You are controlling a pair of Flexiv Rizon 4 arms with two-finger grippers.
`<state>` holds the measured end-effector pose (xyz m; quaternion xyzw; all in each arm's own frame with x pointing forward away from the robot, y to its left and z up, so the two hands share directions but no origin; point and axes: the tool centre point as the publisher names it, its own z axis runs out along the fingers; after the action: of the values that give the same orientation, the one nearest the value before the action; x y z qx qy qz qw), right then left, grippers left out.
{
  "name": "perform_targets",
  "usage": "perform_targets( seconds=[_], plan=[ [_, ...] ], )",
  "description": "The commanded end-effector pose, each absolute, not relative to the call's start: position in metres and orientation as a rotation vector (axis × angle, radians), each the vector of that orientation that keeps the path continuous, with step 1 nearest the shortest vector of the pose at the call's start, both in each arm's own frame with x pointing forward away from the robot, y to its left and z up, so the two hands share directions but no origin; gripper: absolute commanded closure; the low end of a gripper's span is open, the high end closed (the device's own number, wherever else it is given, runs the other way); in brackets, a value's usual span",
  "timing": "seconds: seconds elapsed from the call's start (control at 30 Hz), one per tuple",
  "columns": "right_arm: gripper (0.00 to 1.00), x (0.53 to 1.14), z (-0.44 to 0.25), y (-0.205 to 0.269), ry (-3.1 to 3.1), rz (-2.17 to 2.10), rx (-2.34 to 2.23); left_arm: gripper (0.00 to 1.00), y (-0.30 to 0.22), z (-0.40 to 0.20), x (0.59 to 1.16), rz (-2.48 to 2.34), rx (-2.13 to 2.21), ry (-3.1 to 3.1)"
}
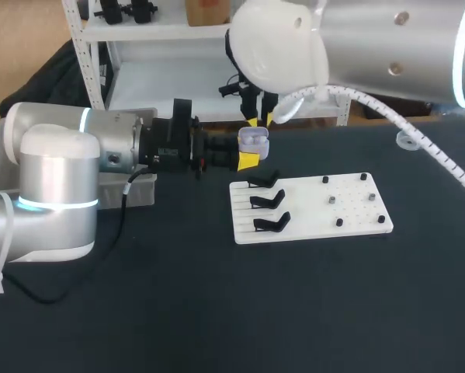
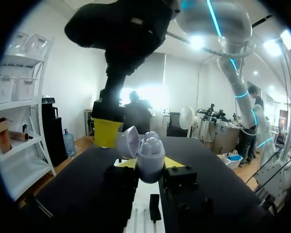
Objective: Pick up each earbud case from the left stands, insert the matching earbuds, close the lid, and place the case in the box.
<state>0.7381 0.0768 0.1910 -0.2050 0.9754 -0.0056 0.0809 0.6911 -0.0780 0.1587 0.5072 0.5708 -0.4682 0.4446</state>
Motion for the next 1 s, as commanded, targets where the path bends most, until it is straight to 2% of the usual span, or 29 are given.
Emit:
perform_targets(
  seconds=[0.03,0.43,0.67,0.8,1.0],
  plan=[
    [0.8,0.732,0.19,0.077,2.929,-0.011,-0.607,1.0,-0.078,0.158,0.691,-1.161,1.257,1.413],
    [0.78,0.7,0.203,0.073,2.916,0.034,-0.558,1.0,-0.078,0.158,0.691,-1.161,1.257,1.413],
    [0.77,0.694,0.235,0.053,2.848,0.068,-0.411,1.0,-0.078,0.158,0.691,-1.161,1.257,1.413],
    [0.71,0.677,0.249,0.033,2.785,0.124,-0.273,1.0,-0.078,0.158,0.691,-1.161,1.257,1.413],
    [0.59,0.64,0.229,0.024,2.759,0.154,-0.21,1.0,-0.078,0.158,0.691,-1.161,1.257,1.413]
  ],
)
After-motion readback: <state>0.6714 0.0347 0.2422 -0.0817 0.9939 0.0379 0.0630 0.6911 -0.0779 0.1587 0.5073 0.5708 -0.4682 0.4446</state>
